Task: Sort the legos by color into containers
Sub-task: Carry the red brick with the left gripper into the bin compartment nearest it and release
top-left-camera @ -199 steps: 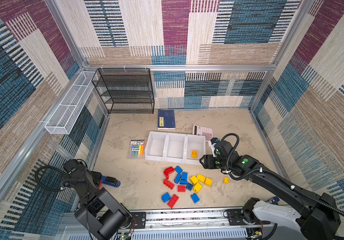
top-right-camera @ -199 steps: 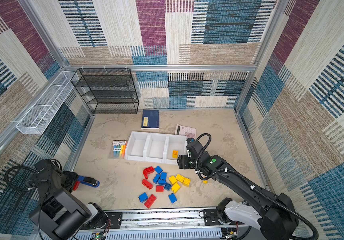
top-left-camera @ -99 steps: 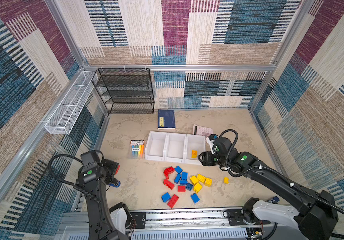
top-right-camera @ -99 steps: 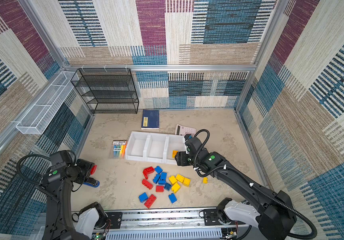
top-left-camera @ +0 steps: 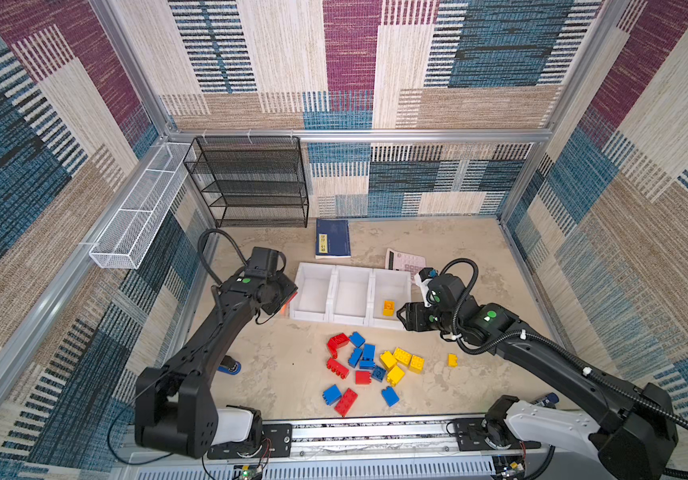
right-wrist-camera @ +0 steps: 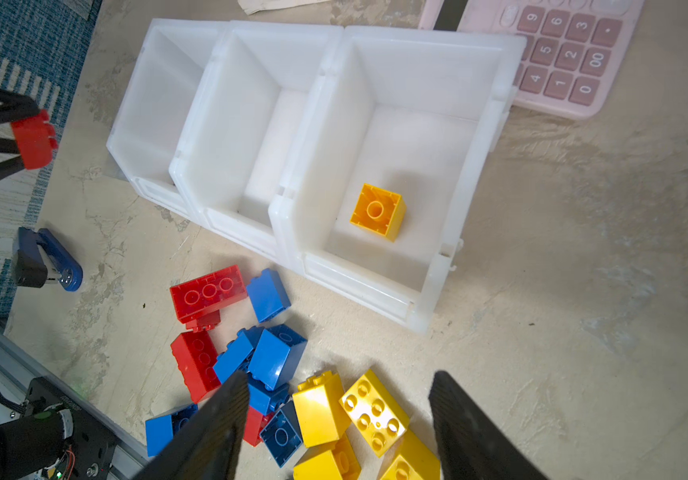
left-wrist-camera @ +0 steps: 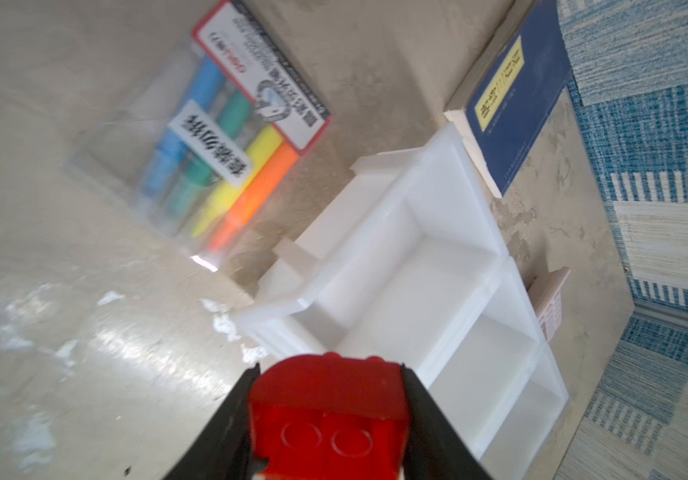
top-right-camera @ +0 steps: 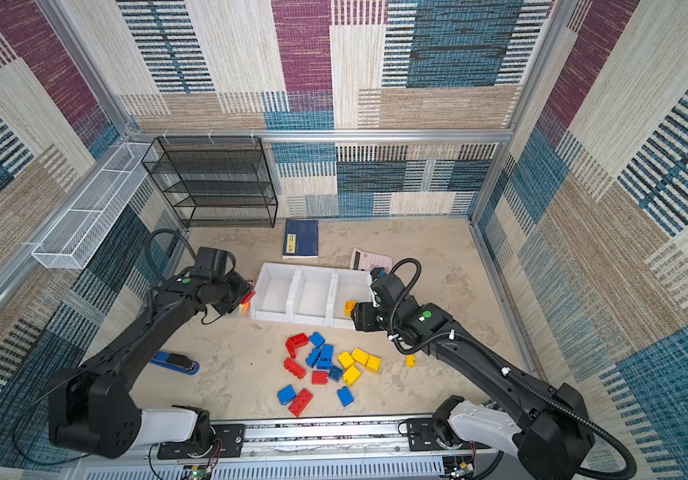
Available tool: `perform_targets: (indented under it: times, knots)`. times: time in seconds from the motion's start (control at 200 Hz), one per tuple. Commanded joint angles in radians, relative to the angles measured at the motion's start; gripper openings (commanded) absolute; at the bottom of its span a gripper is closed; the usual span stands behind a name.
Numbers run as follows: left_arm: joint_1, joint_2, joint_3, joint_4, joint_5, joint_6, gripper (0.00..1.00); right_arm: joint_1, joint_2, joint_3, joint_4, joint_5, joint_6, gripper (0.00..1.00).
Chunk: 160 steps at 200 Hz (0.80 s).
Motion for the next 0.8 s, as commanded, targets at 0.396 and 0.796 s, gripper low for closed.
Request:
perform_targets:
  times: [0.396, 0.796]
  knots:
    - [-0.059, 0.280, 0.155, 0.129, -0.005, 0.098, 0.55, 0.001, -0.009, -0.012, -0.010, 0.036, 0.047, 0.72]
    - [-0.103, 0.267, 0.177, 0.104, -0.031, 0.148, 0.57, 0.002, 0.000, -0.007, -0.011, 0.030, 0.052, 0.73]
